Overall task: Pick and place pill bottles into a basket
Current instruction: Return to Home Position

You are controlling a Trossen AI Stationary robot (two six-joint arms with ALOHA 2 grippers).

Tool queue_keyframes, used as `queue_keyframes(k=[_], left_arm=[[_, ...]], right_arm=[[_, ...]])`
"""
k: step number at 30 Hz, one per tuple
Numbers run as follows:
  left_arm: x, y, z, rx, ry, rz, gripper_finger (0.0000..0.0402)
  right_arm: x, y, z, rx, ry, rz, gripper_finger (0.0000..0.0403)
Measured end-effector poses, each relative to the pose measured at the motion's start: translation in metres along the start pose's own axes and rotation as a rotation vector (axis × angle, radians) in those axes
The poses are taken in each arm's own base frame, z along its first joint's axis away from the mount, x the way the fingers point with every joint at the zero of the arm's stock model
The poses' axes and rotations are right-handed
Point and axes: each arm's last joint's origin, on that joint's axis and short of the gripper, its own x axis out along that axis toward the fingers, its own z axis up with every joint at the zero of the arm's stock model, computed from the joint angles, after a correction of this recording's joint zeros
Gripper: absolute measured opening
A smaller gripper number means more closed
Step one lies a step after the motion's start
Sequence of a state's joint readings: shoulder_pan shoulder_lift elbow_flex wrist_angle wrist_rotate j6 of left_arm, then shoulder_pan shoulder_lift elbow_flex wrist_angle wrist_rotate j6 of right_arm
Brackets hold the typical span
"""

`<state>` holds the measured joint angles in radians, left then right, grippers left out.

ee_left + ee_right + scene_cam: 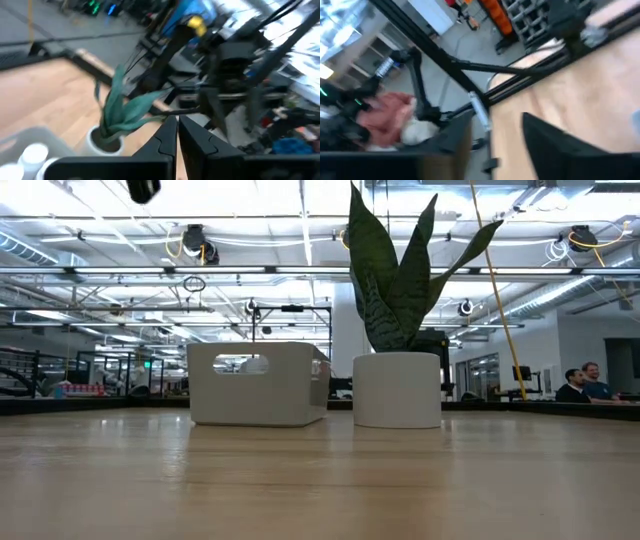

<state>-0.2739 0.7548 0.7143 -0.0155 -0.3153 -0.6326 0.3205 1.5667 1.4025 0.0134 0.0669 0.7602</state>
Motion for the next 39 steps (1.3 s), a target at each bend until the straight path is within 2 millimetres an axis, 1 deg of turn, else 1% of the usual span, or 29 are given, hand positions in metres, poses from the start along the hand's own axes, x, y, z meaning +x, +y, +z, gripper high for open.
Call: queue_keyframes(k=[1, 3, 4, 5, 6, 8, 10, 12, 14, 16, 19, 21, 23, 25, 27, 29, 31, 33, 36, 39], left_arm=[[-0.007, -0.001, 0.004, 0.007, -0.015, -0.02, 0.0022], [-0.02, -0.002, 0.009, 0.039, -0.026, -0.068, 0.0021], [-0.025, -0.003, 0.012, 0.094, -0.039, -0.089, 0.0018], [-0.031, -0.003, 0.013, 0.17, -0.045, -0.096, 0.0015], [-0.037, -0.001, 0.014, 0.226, -0.04, -0.096, 0.0012], [-0.042, 0.001, 0.012, 0.267, -0.011, -0.103, 0.0006], [-0.049, 0.003, 0.012, 0.272, 0.004, -0.097, 0.0004], [-0.051, 0.005, 0.011, 0.273, 0.015, -0.075, 0.0005], [-0.054, 0.008, 0.009, 0.269, 0.034, -0.053, 0.0013], [-0.055, 0.009, 0.007, 0.298, 0.073, -0.073, 0.0024], [-0.057, 0.012, 0.002, 0.337, 0.137, -0.077, 0.0036], [-0.057, 0.013, 0.002, 0.358, 0.14, -0.069, 0.0044], [-0.057, 0.013, 0.001, 0.407, 0.145, -0.08, 0.0051], [-0.057, 0.013, 0.0, 0.45, 0.16, -0.097, 0.0056], [-0.058, 0.015, -0.003, 0.474, 0.2, -0.084, 0.0061], [-0.059, 0.019, -0.007, 0.416, 0.25, -0.05, 0.0062], [-0.059, 0.021, -0.01, 0.342, 0.276, -0.013, 0.0061], [-0.057, 0.021, -0.01, 0.332, 0.275, 0.002, 0.0061], [-0.054, 0.02, -0.008, 0.382, 0.223, 0.031, 0.0062], [-0.052, 0.022, -0.01, 0.458, 0.221, 0.039, 0.0063]], right_arm=[[-0.002, 0.001, 0.0, -0.042, -0.015, -0.013, 0.0147], [-0.007, 0.005, 0.003, -0.129, -0.038, -0.021, 0.0066], [-0.011, 0.005, 0.005, -0.188, -0.044, -0.036, 0.0034], [-0.015, 0.005, 0.005, -0.277, -0.031, -0.05, 0.0019], [-0.02, 0.005, 0.007, -0.359, -0.018, -0.067, 0.0017], [-0.031, -0.001, 0.008, -0.445, 0.023, -0.18, 0.002], [-0.042, -0.008, 0.01, -0.434, 0.042, -0.298, 0.0021], [-0.057, -0.012, 0.011, -0.424, 0.045, -0.414, 0.0021], [-0.075, -0.012, 0.015, -0.432, 0.051, -0.468, 0.0022], [-0.094, -0.009, 0.014, -0.465, 0.042, -0.5, 0.0022], [-0.12, -0.01, 0.011, -0.521, -0.038, -0.509, 0.0022], [-0.137, -0.015, 0.007, -0.522, -0.113, -0.461, 0.0023], [-0.151, -0.023, -0.001, -0.514, -0.173, -0.356, 0.0023], [-0.163, -0.037, -0.016, -0.51, -0.175, -0.26, 0.0022], [-0.173, -0.056, -0.035, -0.576, -0.135, -0.223, 0.0022], [-0.184, -0.075, -0.056, -0.637, -0.082, -0.192, 0.0023], [-0.19, -0.087, -0.073, -0.64, -0.078, -0.116, 0.0022], [-0.194, -0.095, -0.085, -0.667, -0.097, -0.017, 0.0022], [-0.198, -0.108, -0.1, -0.666, -0.154, 0.077, 0.0023], [-0.203, -0.123, -0.114, -0.623, -0.175, 0.097, 0.0023]])
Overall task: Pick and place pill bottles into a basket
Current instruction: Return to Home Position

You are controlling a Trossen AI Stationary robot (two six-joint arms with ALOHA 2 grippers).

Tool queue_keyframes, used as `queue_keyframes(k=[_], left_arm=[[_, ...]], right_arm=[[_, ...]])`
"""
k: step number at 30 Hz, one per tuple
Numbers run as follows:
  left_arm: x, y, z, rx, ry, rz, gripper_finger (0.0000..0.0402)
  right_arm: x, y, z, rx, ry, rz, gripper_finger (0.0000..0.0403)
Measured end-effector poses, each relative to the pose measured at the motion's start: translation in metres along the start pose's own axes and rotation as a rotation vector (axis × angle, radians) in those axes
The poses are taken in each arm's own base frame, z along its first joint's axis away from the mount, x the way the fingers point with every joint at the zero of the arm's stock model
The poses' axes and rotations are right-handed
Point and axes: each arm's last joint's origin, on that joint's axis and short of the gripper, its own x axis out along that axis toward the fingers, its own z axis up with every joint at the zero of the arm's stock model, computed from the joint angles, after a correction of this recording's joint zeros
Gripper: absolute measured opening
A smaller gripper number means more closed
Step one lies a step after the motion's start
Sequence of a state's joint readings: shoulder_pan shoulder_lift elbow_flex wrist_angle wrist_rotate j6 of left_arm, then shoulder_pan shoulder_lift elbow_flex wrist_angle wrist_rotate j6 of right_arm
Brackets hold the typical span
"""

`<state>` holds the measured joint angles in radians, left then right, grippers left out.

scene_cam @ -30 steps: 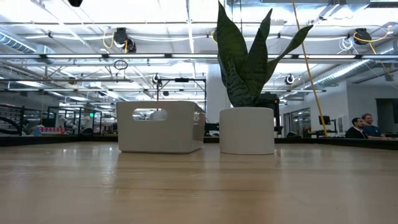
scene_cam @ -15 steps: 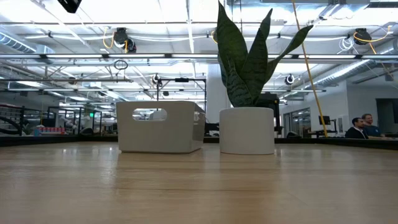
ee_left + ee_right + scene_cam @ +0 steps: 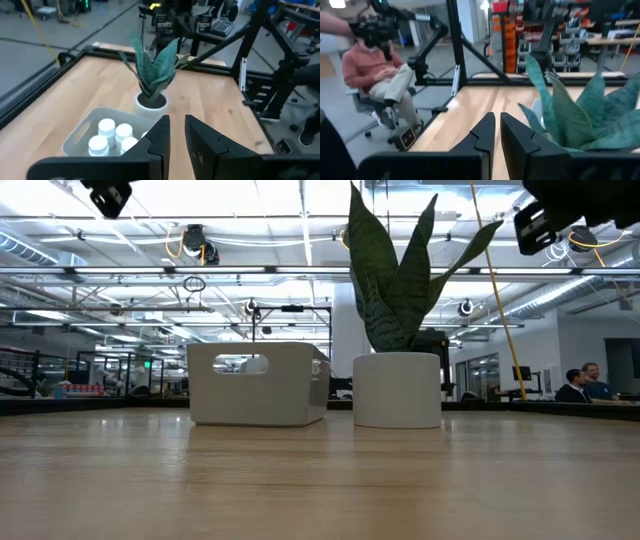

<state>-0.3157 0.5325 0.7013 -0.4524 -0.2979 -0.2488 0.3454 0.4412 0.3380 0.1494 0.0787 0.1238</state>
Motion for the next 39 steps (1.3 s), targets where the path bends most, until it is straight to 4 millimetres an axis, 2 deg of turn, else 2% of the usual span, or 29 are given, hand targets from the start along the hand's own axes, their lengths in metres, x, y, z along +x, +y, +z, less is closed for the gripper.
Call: queue_keyframes(k=[4, 6, 9, 11, 15, 22, 26, 30, 36, 39], left_arm=[[0.018, -0.001, -0.024, 0.018, -0.122, -0.068, 0.0063], [0.029, -0.001, -0.041, 0.023, -0.23, -0.125, 0.0063], [0.042, 0.003, -0.075, 0.006, -0.289, -0.156, 0.0063], [0.045, 0.007, -0.093, -0.005, -0.313, -0.142, 0.0063], [0.044, 0.013, -0.111, -0.024, -0.368, -0.135, 0.0063], [0.04, 0.016, -0.118, 0.029, -0.333, -0.14, 0.0063], [0.034, 0.017, -0.118, 0.082, -0.356, -0.145, 0.0063], [0.029, 0.021, -0.125, 0.088, -0.381, -0.135, 0.0063], [0.022, 0.024, -0.128, 0.118, -0.385, -0.125, 0.0063], [0.019, 0.025, -0.13, 0.121, -0.38, -0.123, 0.0063]], right_arm=[[-0.011, -0.003, -0.006, -0.008, -0.06, -0.005, 0.0024], [-0.014, -0.005, -0.008, -0.002, -0.081, -0.02, 0.0024], [-0.018, -0.009, -0.013, -0.009, -0.09, -0.041, 0.0023], [-0.019, -0.012, -0.018, -0.01, -0.094, -0.063, 0.0021], [-0.026, -0.018, -0.021, -0.015, -0.098, -0.071, 0.0021], [-0.038, -0.023, -0.028, 0.011, -0.041, 0.021, 0.0018], [-0.045, -0.026, -0.022, 0.007, -0.106, -0.014, 0.0018], [-0.044, -0.03, -0.028, 0.011, -0.077, -0.025, 0.0018], [-0.035, -0.034, -0.054, 0.064, -0.072, 0.025, 0.0018], [-0.034, -0.034, -0.053, 0.05, -0.113, 0.032, 0.0018]])
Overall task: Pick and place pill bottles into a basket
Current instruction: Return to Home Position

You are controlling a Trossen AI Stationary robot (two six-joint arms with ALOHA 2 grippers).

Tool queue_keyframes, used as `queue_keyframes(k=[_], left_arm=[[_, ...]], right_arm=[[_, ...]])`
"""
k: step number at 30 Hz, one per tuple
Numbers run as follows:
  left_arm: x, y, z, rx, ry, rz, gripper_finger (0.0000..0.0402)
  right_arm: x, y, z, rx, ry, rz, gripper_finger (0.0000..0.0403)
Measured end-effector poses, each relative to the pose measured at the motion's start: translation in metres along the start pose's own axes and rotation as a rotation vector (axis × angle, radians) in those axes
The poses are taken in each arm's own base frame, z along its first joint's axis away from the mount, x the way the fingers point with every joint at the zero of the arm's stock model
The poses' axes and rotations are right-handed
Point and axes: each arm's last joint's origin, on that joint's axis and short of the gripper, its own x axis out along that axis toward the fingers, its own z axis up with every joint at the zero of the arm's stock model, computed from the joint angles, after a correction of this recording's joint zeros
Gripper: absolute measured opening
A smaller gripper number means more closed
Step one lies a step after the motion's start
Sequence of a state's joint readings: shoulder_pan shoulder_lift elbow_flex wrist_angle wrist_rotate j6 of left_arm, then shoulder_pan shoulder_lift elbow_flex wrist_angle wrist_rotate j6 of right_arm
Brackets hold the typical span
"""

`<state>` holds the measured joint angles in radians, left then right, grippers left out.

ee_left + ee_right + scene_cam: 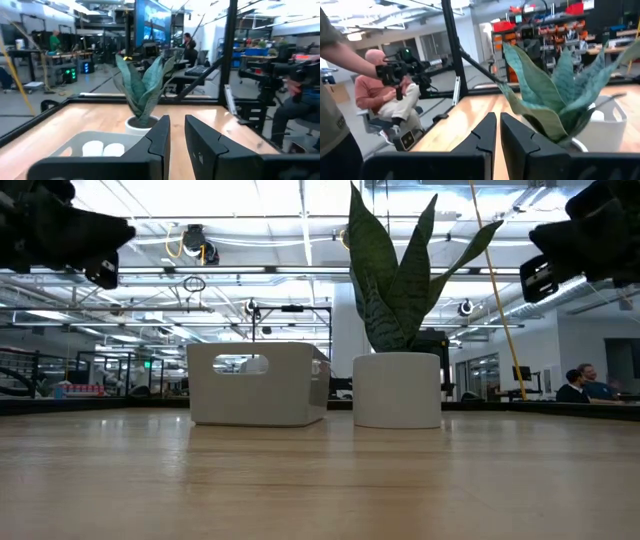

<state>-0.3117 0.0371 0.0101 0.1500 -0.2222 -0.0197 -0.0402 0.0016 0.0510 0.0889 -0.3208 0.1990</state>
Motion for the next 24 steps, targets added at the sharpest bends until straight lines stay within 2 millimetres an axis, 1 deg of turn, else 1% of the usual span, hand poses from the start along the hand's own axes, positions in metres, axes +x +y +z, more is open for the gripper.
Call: queue_keyframes(k=[3, 5, 10, 16, 24], left_arm=[[-0.002, 0.001, 0.0, 0.038, 0.004, 0.004, 0.0063], [-0.002, 0.001, -0.004, 0.044, 0.042, 0.016, 0.0063], [-0.002, -0.001, -0.007, 0.047, 0.068, -0.052, 0.0063], [-0.001, 0.003, -0.007, 0.045, 0.074, 0.056, 0.0063], [-0.001, 0.003, -0.007, 0.032, 0.068, 0.069, 0.0063]], right_arm=[[0.0, -0.001, -0.001, -0.001, 0.004, -0.006, 0.0018], [0.0, -0.002, -0.002, 0.001, 0.012, -0.023, 0.0018], [-0.002, -0.008, -0.001, -0.027, -0.003, -0.106, 0.0018], [-0.003, -0.012, -0.001, -0.035, -0.006, -0.153, 0.0018], [-0.003, -0.012, 0.001, -0.038, -0.024, -0.154, 0.0017]])
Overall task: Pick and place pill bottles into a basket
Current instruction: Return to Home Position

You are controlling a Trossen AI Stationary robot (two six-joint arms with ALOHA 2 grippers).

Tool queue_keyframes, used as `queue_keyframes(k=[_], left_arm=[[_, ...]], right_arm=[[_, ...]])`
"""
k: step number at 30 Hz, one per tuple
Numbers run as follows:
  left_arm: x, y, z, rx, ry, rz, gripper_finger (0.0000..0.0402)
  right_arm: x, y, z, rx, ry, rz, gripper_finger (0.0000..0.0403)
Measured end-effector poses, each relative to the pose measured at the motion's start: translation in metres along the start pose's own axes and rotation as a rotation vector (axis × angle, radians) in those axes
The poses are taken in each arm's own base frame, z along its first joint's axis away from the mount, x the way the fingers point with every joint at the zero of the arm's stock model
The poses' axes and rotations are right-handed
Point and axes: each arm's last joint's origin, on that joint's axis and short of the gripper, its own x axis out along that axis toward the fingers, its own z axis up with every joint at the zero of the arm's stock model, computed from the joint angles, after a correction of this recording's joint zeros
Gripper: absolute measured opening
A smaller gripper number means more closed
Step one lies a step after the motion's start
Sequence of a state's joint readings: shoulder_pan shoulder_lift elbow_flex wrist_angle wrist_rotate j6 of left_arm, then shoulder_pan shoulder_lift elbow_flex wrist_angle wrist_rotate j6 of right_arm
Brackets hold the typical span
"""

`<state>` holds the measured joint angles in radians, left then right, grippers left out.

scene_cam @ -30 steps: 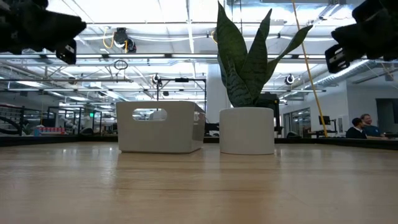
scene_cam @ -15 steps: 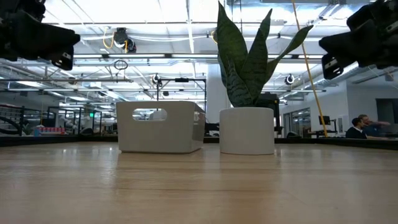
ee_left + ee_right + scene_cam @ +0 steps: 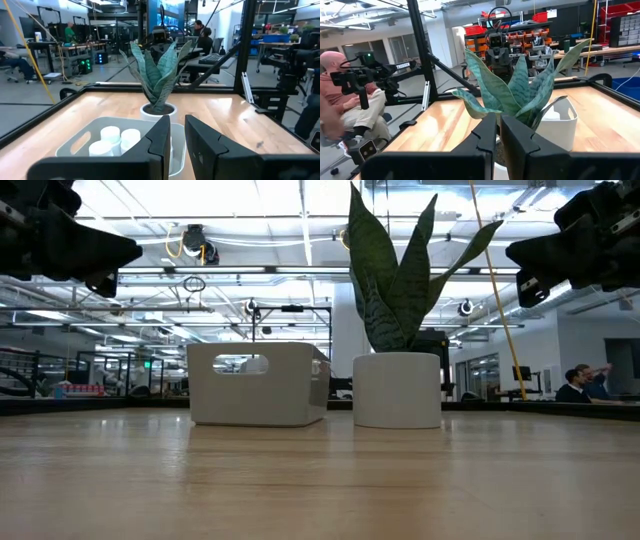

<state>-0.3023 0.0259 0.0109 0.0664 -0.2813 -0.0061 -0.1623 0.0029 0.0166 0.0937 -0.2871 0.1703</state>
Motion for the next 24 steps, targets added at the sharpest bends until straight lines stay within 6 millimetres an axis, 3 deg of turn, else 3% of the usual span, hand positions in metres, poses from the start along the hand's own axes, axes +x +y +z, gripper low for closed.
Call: queue_keyframes(k=[24], left_arm=[[0.0, 0.0, 0.0002, -0.003, -0.003, -0.001, 0.0063]], right_arm=[[0.0, 0.0, -0.0001, 0.001, 0.001, 0.0, 0.0015]])
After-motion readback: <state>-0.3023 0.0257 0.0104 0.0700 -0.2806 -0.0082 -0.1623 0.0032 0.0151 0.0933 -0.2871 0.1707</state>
